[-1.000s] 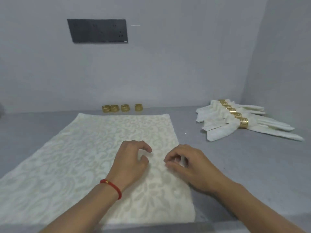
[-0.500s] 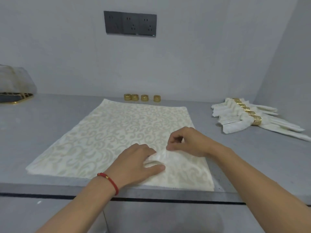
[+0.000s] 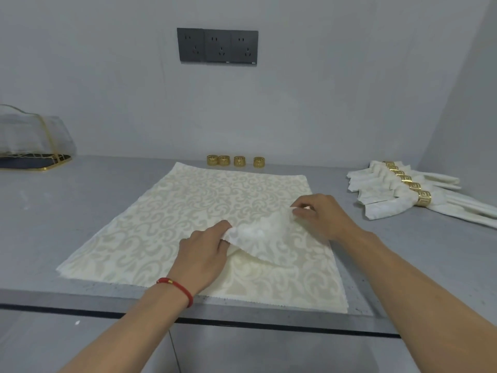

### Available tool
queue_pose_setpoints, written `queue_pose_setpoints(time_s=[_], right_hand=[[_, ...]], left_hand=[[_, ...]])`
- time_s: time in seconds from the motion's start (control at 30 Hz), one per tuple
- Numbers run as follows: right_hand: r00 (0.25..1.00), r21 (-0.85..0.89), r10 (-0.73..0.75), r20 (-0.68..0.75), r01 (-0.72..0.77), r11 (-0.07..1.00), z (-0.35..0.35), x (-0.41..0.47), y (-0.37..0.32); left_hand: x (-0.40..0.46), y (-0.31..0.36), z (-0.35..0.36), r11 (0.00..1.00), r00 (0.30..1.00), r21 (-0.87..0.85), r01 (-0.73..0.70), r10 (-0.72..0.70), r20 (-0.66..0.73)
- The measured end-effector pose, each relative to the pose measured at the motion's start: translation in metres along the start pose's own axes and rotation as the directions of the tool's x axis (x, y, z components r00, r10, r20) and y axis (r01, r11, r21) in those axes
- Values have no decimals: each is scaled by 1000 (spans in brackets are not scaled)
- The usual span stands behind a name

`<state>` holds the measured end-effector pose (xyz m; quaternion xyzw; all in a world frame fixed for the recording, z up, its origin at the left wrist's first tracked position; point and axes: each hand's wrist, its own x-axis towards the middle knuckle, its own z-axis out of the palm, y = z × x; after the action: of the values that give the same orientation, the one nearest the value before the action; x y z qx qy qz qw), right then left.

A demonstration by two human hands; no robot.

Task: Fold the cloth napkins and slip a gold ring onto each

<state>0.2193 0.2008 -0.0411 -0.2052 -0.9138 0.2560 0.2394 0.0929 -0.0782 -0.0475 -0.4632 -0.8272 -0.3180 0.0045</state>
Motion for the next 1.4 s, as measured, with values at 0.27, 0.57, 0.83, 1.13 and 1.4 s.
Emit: queue_pose_setpoints(time_s=[0.27,0.57,0.83,1.13,1.4], right_hand=[[974,-202,-166,152,195,960,-33,-63,-12],[968,-105,-122,218,148,983,-34,-135,-60],[907,-145,-84,412,157,977,-39,-121,-62],[961,-30,167,220,-164,986,-22,-17,-23],[938,-266,340,73,-310,913,15,95,15]], left_hand=[[1,-4,-24,998,985,36,-44,38,166],[-31,-12,-65,980,960,-144,-136,166,224],[-7,-18,-51,950,947,-311,1,99,307],[110,-22,-35,996,913,72,51,-76,401],[215,-38,23,938,981,342,51,-111,159]])
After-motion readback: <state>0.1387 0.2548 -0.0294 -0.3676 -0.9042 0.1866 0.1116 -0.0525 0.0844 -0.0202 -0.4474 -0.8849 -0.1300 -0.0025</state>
